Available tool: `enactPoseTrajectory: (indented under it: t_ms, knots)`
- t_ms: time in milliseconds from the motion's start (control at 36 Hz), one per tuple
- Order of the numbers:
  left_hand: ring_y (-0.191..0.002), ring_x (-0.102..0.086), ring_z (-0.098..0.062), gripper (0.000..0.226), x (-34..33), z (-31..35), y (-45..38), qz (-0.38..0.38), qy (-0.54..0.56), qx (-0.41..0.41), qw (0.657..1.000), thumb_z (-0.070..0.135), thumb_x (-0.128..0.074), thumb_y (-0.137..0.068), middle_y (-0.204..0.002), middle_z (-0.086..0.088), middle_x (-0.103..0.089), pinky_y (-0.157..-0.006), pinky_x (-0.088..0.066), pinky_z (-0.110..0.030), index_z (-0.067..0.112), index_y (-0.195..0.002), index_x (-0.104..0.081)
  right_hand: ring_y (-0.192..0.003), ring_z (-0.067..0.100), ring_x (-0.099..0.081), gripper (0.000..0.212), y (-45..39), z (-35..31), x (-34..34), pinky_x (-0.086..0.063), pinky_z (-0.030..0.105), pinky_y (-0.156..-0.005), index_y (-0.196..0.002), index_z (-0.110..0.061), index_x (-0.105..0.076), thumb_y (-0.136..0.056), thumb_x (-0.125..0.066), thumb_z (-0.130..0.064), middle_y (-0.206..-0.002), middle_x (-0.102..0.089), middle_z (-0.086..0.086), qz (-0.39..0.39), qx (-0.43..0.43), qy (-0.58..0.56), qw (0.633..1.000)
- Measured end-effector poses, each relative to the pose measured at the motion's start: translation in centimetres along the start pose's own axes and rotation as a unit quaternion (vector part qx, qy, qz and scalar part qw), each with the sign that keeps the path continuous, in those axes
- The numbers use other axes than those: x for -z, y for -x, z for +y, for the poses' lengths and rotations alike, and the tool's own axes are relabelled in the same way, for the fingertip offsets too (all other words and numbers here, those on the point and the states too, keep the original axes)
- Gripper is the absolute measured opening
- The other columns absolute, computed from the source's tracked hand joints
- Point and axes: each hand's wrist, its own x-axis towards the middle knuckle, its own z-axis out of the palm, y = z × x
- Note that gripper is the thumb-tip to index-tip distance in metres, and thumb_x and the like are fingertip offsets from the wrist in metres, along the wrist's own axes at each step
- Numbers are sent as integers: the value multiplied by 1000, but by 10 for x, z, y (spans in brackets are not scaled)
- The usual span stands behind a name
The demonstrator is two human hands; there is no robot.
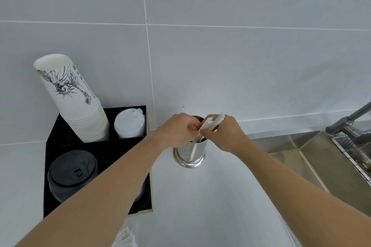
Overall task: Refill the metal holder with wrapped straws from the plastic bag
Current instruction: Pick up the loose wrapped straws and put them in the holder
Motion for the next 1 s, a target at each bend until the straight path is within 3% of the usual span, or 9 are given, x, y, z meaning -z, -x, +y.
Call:
enactPoseTrajectory:
  t_ms: [139, 222, 361, 472, 583, 750, 889, 1000]
  knots:
    - [-91, -69, -23, 21, 2, -1, 3, -16, -42, 10, 999, 18, -57, -84, -92, -4, -75, -86, -56, -44, 24, -93, -75, -67, 21, -62, 6, 0, 1, -6, -45, 28, -57, -75, -20, -71, -75, -71, -14, -78, -70, 5, -54, -2, -9, 998]
    - [-94, -68, -26, 24, 1, -2, 4, -43, -77, 21, 996, 12, -53, -85, -95, -9, -75, -86, -54, -45, 17, -94, -74, -79, 21, -66, 9, 1, 2, -5, -48, 26, -63, -77, -24, -72, -74, -76, -17, -81, -72, 1, -70, 12, -2, 997]
    - [-99, -67, -30, 23, 2, -4, 6, -62, -74, 22, 995, 7, -54, -85, -100, -14, -74, -91, -52, -46, 7, -101, -71, -76, 14, -64, 13, 0, 2, -5, -46, 17, -60, -79, -34, -71, -76, -78, -24, -83, -71, -3, -69, 21, 23, 997]
    - [-90, -67, -18, 21, 3, -3, 7, -50, -78, 0, 996, 11, -60, -85, -86, 5, -72, -86, -54, -33, 17, -101, -73, -81, 11, -66, 26, 1, 4, -5, -51, 19, -71, -75, -45, -64, -78, -78, -24, -86, -71, -7, -70, 35, 29, 996]
    - [-95, -68, -12, 26, 2, -4, 9, -51, -63, -7, 997, 11, -61, -85, -99, 4, -74, -90, -53, -31, 18, -107, -73, -86, 8, -68, 20, 1, 6, -6, -52, 16, -78, -84, -35, -70, -81, -75, -16, -84, -70, -13, -78, 25, 20, 996]
    - [-93, -69, -22, 20, -1, -2, 11, -18, -65, -35, 997, 23, -64, -89, -97, -8, -75, -88, -54, -42, 11, -102, -73, -92, 12, -68, 12, 3, 5, -7, -53, 28, -85, -93, -20, -76, -85, -68, -15, -93, -75, -4, -89, 19, 44, 995]
    - [-88, -70, -23, 15, -3, 1, 13, 24, -64, -58, 996, 18, -70, -85, -92, -9, -75, -84, -55, -43, 9, -96, -72, -89, 8, -68, 15, 8, 7, -5, -51, 19, -75, -93, -27, -75, -86, -66, -16, -86, -72, -13, -82, 27, 32, 996]
    - [-83, -70, -23, 10, -5, 2, 11, 51, -70, -73, 993, 15, -69, -84, -87, -7, -75, -79, -56, -43, 10, -92, -72, -81, 13, -67, 11, 12, 5, -6, -52, 27, -72, -89, -34, -75, -87, -67, -26, -83, -74, -6, -73, 50, 15, 996]
